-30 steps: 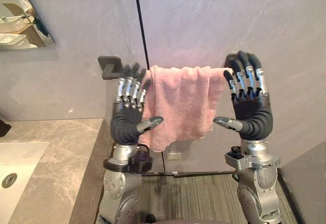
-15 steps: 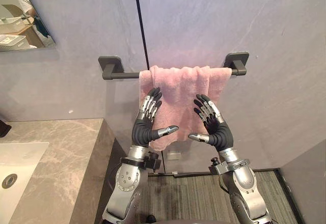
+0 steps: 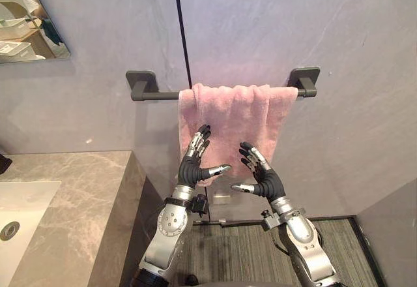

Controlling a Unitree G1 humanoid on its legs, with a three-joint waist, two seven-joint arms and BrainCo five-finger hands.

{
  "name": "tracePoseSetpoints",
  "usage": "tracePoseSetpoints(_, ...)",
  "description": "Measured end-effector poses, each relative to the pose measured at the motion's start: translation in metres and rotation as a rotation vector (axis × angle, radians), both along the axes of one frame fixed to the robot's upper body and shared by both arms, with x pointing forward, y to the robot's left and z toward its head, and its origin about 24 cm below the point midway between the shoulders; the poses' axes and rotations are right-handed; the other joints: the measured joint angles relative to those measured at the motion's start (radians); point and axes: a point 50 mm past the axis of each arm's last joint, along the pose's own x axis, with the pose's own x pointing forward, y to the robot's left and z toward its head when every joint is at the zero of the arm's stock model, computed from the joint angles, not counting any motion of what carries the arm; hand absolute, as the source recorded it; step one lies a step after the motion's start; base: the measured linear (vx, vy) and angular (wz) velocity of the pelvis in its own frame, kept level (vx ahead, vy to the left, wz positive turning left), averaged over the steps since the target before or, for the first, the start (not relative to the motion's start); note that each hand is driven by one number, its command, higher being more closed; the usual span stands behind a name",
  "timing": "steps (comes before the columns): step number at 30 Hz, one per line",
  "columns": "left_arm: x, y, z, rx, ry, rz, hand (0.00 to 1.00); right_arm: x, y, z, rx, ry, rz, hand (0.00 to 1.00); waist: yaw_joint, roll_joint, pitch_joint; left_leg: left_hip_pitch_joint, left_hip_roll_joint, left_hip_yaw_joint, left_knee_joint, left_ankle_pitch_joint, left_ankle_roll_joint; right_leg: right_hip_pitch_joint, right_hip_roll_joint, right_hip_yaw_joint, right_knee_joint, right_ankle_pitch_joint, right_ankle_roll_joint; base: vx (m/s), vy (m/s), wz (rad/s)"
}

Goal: Organize washtable

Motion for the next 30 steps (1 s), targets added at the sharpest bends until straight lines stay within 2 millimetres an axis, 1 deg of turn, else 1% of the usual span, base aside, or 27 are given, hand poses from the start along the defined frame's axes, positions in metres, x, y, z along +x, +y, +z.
tracePoseSetpoints(4,0.000,-0.004,-0.017,0.041,0.073,-0.005,0.00,0.004,0.002,-0.008,-0.034,0.031,0.006,0.00,0.001,-0.004,-0.002,-0.001,0.000,0.000,0.000,0.001,0.001,0.000,-0.001,0.000,-0.001,0.000,0.000,0.00,0.000,0.00)
tracePoseSetpoints(8,0.001,-0.002,-0.027,0.058,0.115,0.015,0.00,0.007,-0.001,-0.014,-0.062,0.052,-0.024,0.00,0.000,-0.007,-0.004,-0.002,0.001,0.000,0.000,0.001,0.001,0.000,0.000,0.000,-0.001,0.000,0.000,0.00,0.000,0.00)
tracePoseSetpoints(13,0.006,0.004,-0.031,0.070,0.134,0.055,0.00,0.010,-0.012,-0.015,-0.074,0.054,-0.079,0.00,0.001,-0.010,-0.005,-0.004,0.000,-0.002,-0.001,0.002,0.002,-0.001,0.000,-0.002,-0.001,0.000,0.000,0.00,0.000,0.00)
tracePoseSetpoints(16,0.008,0.013,-0.036,0.077,0.160,0.106,0.00,0.017,-0.021,-0.017,-0.083,0.065,-0.133,0.00,0.000,-0.013,-0.007,-0.006,0.001,-0.004,-0.001,0.002,0.002,-0.002,0.000,-0.004,-0.001,0.000,0.000,0.00,0.000,0.00)
tracePoseSetpoints(18,0.009,0.018,-0.036,0.075,0.162,0.132,0.00,0.019,-0.027,-0.016,-0.083,0.061,-0.158,0.00,0.001,-0.015,-0.007,-0.009,0.000,-0.006,-0.001,0.002,0.002,-0.003,0.000,-0.005,-0.002,0.000,0.000,0.00,-0.005,0.02)
tracePoseSetpoints(23,0.019,0.039,-0.035,0.079,0.160,0.231,0.00,0.030,-0.046,-0.013,-0.086,0.054,-0.251,0.00,0.001,-0.024,-0.011,-0.026,0.000,-0.011,0.000,0.008,0.003,-0.018,0.001,-0.011,-0.001,0.001,-0.002,-0.01,-0.008,0.03)
tracePoseSetpoints(26,0.022,0.047,-0.032,0.079,0.152,0.260,0.00,0.034,-0.053,-0.013,-0.086,0.056,-0.294,0.00,0.001,-0.026,-0.012,-0.026,0.000,-0.012,0.000,0.009,0.003,-0.018,0.001,-0.012,-0.001,0.001,-0.002,0.00,0.000,0.00)
tracePoseSetpoints(30,0.022,0.057,-0.034,0.073,0.164,0.308,0.00,0.036,-0.063,-0.012,-0.086,0.056,-0.340,0.00,0.000,-0.026,-0.012,-0.027,0.001,-0.015,-0.001,0.010,0.002,-0.018,0.001,-0.015,-0.001,0.001,-0.002,-0.01,-0.003,0.01)
